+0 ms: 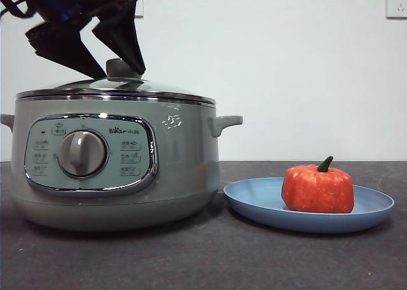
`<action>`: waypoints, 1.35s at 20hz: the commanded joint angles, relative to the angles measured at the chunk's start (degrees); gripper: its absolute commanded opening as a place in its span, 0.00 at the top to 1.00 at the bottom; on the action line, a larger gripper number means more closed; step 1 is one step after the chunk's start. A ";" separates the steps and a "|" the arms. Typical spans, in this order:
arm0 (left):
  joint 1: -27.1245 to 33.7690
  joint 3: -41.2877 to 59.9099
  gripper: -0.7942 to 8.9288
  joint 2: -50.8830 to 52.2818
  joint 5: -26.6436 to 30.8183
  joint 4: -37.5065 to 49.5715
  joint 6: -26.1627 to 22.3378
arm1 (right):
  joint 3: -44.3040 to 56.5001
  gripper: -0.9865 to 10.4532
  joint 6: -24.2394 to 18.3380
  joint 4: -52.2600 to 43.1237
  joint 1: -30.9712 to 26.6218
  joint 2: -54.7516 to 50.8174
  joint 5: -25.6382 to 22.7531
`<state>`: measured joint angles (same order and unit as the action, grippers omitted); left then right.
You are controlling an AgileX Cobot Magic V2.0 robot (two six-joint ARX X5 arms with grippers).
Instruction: Take the pumpkin out from the steamer,put the pumpkin in the blue plate,close the lid
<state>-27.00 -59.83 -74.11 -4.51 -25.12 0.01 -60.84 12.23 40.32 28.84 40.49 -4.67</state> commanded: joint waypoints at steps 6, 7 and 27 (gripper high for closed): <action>-0.07 -12.96 0.54 0.61 -0.37 -27.65 -3.28 | 0.35 0.50 -0.37 3.56 0.07 0.90 0.13; -0.09 -13.27 0.62 1.57 -0.42 -28.57 -3.28 | 0.35 0.58 -1.44 3.96 0.07 1.25 0.11; -0.09 22.88 0.92 43.41 -0.11 -4.96 -2.58 | 29.81 0.93 1.22 -20.55 0.09 -13.68 -0.31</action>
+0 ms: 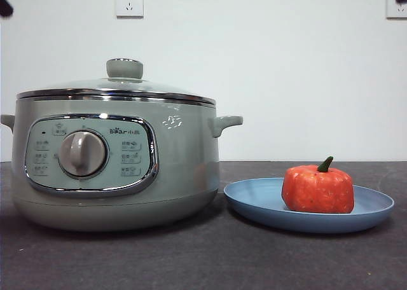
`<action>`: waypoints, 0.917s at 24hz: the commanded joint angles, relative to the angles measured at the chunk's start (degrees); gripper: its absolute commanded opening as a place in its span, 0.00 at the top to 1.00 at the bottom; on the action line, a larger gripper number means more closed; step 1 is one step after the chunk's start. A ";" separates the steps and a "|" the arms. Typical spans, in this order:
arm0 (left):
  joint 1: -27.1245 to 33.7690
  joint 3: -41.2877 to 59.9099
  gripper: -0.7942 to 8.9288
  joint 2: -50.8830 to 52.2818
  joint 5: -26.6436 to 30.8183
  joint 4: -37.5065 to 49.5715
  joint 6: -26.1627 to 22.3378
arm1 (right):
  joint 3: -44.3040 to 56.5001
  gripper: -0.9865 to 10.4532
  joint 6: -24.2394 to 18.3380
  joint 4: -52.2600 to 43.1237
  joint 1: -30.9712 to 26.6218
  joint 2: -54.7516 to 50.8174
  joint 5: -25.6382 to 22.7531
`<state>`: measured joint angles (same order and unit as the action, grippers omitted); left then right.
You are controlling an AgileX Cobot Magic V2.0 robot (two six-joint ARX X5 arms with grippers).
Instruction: Take the pumpkin out from the steamer,put the pumpkin in the blue plate,close the lid
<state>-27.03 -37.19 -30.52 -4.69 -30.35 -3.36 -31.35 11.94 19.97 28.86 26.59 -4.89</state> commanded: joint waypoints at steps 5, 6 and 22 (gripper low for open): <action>-0.02 0.24 0.92 -1.33 0.07 0.26 0.76 | 0.33 0.91 1.51 0.26 0.07 0.50 0.04; -0.02 0.24 0.92 -1.33 0.04 0.28 0.76 | 0.33 0.91 1.51 0.24 0.07 0.50 0.04; 25.68 13.86 0.92 30.40 1.86 6.97 3.26 | 0.33 0.91 1.51 0.26 0.07 0.52 0.04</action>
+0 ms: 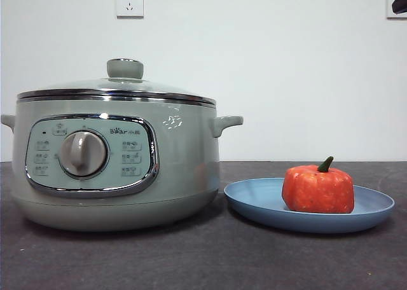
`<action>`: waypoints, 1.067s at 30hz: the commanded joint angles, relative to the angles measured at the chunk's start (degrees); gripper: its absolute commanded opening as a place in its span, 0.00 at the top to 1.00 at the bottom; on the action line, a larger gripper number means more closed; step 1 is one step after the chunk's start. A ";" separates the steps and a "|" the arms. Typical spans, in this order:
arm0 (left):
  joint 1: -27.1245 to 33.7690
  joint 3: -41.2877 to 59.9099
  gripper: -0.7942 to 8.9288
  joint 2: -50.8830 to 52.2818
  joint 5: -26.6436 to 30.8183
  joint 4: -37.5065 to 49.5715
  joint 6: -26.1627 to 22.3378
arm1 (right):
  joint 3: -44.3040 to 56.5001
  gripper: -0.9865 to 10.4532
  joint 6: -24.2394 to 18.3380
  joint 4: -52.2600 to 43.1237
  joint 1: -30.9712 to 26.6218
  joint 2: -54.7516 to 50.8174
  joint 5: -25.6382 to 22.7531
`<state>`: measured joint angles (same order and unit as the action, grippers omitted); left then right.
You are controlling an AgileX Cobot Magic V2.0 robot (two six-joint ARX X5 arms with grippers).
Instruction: Take the pumpkin out from the steamer,put the pumpkin in the blue plate,close the lid
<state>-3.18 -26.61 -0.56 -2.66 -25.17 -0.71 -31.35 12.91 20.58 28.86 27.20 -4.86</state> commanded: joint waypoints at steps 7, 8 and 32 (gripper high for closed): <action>5.86 16.61 0.92 0.42 0.11 9.64 -0.48 | 0.33 0.91 0.55 0.42 0.07 -0.09 0.02; 5.97 18.08 0.92 0.42 0.07 10.51 -0.55 | 0.33 0.91 0.55 0.70 0.07 -0.09 0.02; 5.99 24.85 0.92 0.37 -0.37 10.19 -0.37 | 0.33 0.91 0.55 2.69 0.07 -0.09 0.02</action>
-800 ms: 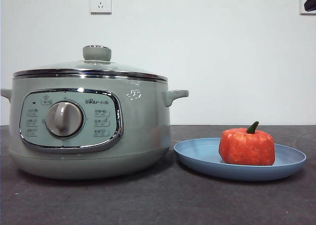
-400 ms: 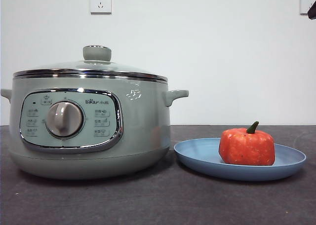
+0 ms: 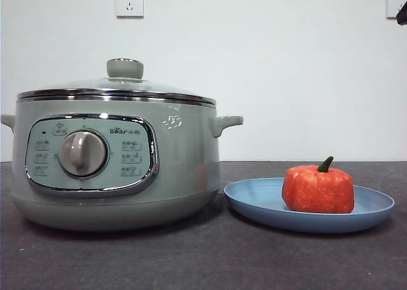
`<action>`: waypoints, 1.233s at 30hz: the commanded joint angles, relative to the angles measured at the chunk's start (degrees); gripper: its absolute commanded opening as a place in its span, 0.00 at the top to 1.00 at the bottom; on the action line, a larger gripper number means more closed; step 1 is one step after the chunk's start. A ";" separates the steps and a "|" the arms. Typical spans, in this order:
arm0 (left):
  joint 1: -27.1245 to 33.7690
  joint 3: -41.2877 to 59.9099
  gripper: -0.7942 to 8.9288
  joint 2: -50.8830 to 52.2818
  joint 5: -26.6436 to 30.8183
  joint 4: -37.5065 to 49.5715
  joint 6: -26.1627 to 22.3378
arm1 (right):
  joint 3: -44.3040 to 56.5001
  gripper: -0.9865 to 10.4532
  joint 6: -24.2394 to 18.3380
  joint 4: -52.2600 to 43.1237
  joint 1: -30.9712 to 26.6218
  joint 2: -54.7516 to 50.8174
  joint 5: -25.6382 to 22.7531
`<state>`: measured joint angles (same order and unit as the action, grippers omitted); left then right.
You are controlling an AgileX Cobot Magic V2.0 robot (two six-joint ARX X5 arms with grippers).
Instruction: Take the pumpkin out from the steamer,put the pumpkin in the blue plate,close the lid
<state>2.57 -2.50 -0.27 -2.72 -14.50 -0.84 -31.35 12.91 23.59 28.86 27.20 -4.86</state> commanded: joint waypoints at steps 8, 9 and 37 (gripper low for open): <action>0.24 0.74 0.92 0.09 -0.31 -0.48 -0.24 | 0.33 0.91 0.55 -0.33 0.07 -0.09 0.02; 0.24 0.74 0.92 0.11 -0.31 -0.48 -0.24 | 0.33 0.91 0.55 -0.33 0.07 -0.09 0.02; 0.24 0.72 0.92 0.09 -0.33 -0.52 -0.24 | 28.52 0.91 -12.37 -11.63 -22.88 -26.73 12.00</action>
<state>2.57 -2.50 -0.27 -2.72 -14.50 -0.84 -3.70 1.04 12.73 6.02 0.95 7.31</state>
